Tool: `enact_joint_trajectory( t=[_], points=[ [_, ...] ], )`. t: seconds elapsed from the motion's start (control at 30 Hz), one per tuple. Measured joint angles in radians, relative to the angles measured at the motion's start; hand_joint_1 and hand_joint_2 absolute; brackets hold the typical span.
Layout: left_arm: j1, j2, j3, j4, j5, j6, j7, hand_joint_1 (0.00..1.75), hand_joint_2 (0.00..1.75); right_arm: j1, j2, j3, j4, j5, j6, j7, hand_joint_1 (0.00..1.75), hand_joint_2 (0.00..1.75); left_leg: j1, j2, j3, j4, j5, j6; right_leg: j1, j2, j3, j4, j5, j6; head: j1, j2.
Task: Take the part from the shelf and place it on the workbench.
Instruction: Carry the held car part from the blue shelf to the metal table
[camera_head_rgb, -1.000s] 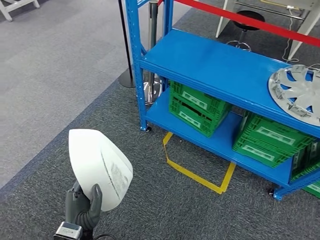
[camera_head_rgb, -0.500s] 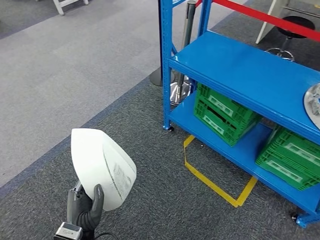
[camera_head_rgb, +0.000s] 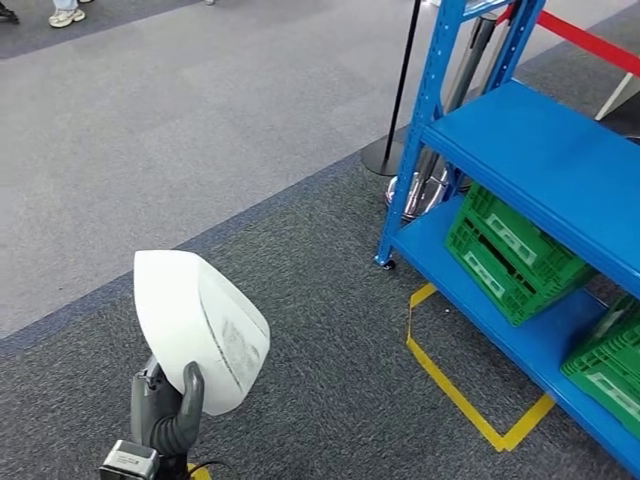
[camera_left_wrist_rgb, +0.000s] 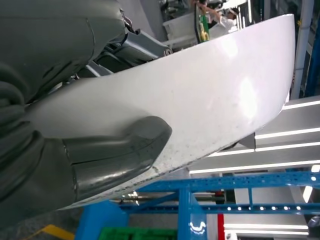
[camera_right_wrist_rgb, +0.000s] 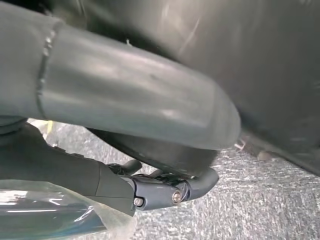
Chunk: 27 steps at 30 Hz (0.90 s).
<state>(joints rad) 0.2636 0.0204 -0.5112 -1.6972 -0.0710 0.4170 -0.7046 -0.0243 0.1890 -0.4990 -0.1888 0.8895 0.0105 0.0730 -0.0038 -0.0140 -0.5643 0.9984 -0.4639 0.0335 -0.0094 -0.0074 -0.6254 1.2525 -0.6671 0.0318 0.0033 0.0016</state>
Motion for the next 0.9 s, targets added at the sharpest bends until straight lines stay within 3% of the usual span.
enact_joint_trajectory(
  t=[0.03,0.07,0.13,0.2,0.27,0.33,0.4,0.47,0.53,0.57,0.63,0.67,0.73,0.77,0.83,0.9],
  points=[
    [0.000,0.000,0.000,0.000,0.000,-0.001,0.000,1.75,1.75,0.001,-0.001,0.000,0.000,0.000,0.000,0.000,0.00,0.00,0.000,-0.014,0.000,0.000,0.000,0.000,0.000,0.003,-0.018,0.028,0.001,0.000,0.000,0.000],
    [0.001,0.000,0.001,0.000,0.000,-0.002,0.000,1.75,1.75,0.001,-0.002,0.000,0.000,0.000,0.000,0.001,0.00,0.00,0.000,-0.028,0.001,0.001,0.000,0.000,0.000,0.006,-0.019,0.018,0.022,0.000,0.000,0.000],
    [0.001,0.000,0.001,0.000,0.000,-0.004,0.000,1.75,1.75,0.001,-0.004,0.000,0.000,-0.001,0.001,0.001,0.00,0.00,0.001,-0.057,0.001,0.006,-0.001,-0.002,-0.004,0.029,0.024,-0.096,0.099,-0.001,0.000,0.000],
    [0.000,0.000,0.001,0.000,0.000,-0.005,0.000,1.75,1.75,0.004,-0.004,0.000,0.000,-0.001,0.002,0.001,0.00,0.00,0.000,-0.082,-0.005,0.016,-0.004,-0.010,-0.011,0.079,0.073,-0.205,0.142,-0.002,0.000,0.000],
    [0.001,0.000,0.002,0.000,-0.001,-0.005,0.000,1.75,1.75,0.004,-0.005,0.000,0.001,-0.001,0.003,0.002,0.00,0.00,0.002,-0.103,-0.016,0.021,-0.001,-0.023,-0.011,0.100,0.089,-0.231,0.139,-0.005,-0.001,0.000],
    [0.004,0.000,0.002,0.000,-0.001,-0.005,0.000,1.75,1.75,0.003,-0.006,0.000,0.001,-0.001,0.003,0.002,0.00,0.00,0.006,-0.113,-0.023,0.023,0.002,-0.034,-0.009,0.078,0.092,-0.235,0.143,-0.014,-0.002,0.000],
    [0.003,0.001,0.002,0.000,-0.001,-0.005,0.000,1.75,1.75,0.004,-0.006,0.000,0.001,-0.001,0.003,0.001,0.00,0.00,0.004,-0.069,-0.043,0.066,-0.025,-0.044,-0.010,0.048,0.097,-0.241,0.146,-0.026,-0.007,0.000],
    [0.001,0.001,0.002,0.000,-0.002,-0.005,0.000,1.75,1.75,0.007,-0.007,0.000,0.001,-0.001,0.004,0.001,0.00,0.00,0.004,-0.014,-0.098,0.186,-0.086,-0.052,-0.006,0.014,0.100,-0.244,0.144,-0.035,-0.012,0.000],
    [0.002,0.001,0.002,0.000,-0.002,-0.006,0.000,1.75,1.75,0.009,-0.007,-0.001,0.001,-0.001,0.006,0.001,0.00,0.00,0.008,-0.001,-0.148,0.296,-0.124,-0.057,-0.002,-0.021,0.101,-0.244,0.141,-0.039,-0.012,0.000],
    [0.003,0.001,0.002,0.000,-0.002,-0.007,0.000,1.75,1.75,0.009,-0.008,-0.001,0.001,-0.001,0.007,0.001,0.00,0.00,0.009,0.001,-0.150,0.302,-0.116,-0.057,-0.001,-0.036,0.102,-0.244,0.139,-0.040,-0.012,0.000],
    [0.004,0.001,0.002,0.000,-0.002,-0.007,0.000,1.75,1.75,0.007,-0.007,-0.001,0.001,-0.002,0.011,0.001,0.00,0.00,0.008,0.016,-0.098,0.205,-0.055,-0.052,0.001,-0.064,0.107,-0.244,0.136,-0.039,-0.012,0.000],
    [0.004,0.001,0.002,0.000,-0.002,-0.007,0.000,1.75,1.75,0.007,-0.007,-0.001,0.001,-0.002,0.013,0.001,0.00,0.00,0.003,0.042,-0.061,0.134,-0.029,-0.046,0.003,-0.075,0.110,-0.244,0.133,-0.037,-0.012,0.000],
    [0.003,0.001,0.002,0.000,-0.002,-0.007,0.000,1.75,1.75,0.007,-0.007,-0.001,0.001,-0.002,0.015,0.001,0.00,0.00,-0.009,0.086,-0.014,0.039,-0.006,-0.033,0.007,-0.097,0.115,-0.244,0.128,-0.030,-0.012,0.000],
    [0.003,0.001,0.002,0.000,-0.002,-0.007,0.000,1.75,1.75,0.006,-0.007,-0.001,0.001,-0.002,0.015,0.000,0.00,0.00,-0.014,0.094,-0.010,0.026,-0.010,-0.027,0.009,-0.108,0.117,-0.245,0.126,-0.026,-0.012,0.000],
    [0.007,0.000,0.003,-0.001,-0.003,-0.006,0.000,1.75,1.75,0.002,-0.008,-0.001,0.000,-0.002,0.017,0.000,0.00,0.00,-0.014,0.072,-0.011,0.018,-0.006,-0.017,0.008,-0.123,0.120,-0.245,0.120,-0.016,-0.012,0.000],
    [0.008,-0.001,0.005,-0.001,-0.004,-0.006,0.000,1.75,1.75,-0.001,-0.008,-0.001,0.000,-0.003,0.020,-0.001,0.00,0.00,-0.008,0.047,-0.008,0.009,0.000,-0.006,0.005,-0.086,0.107,-0.211,0.092,-0.006,-0.008,0.000]
  ],
)
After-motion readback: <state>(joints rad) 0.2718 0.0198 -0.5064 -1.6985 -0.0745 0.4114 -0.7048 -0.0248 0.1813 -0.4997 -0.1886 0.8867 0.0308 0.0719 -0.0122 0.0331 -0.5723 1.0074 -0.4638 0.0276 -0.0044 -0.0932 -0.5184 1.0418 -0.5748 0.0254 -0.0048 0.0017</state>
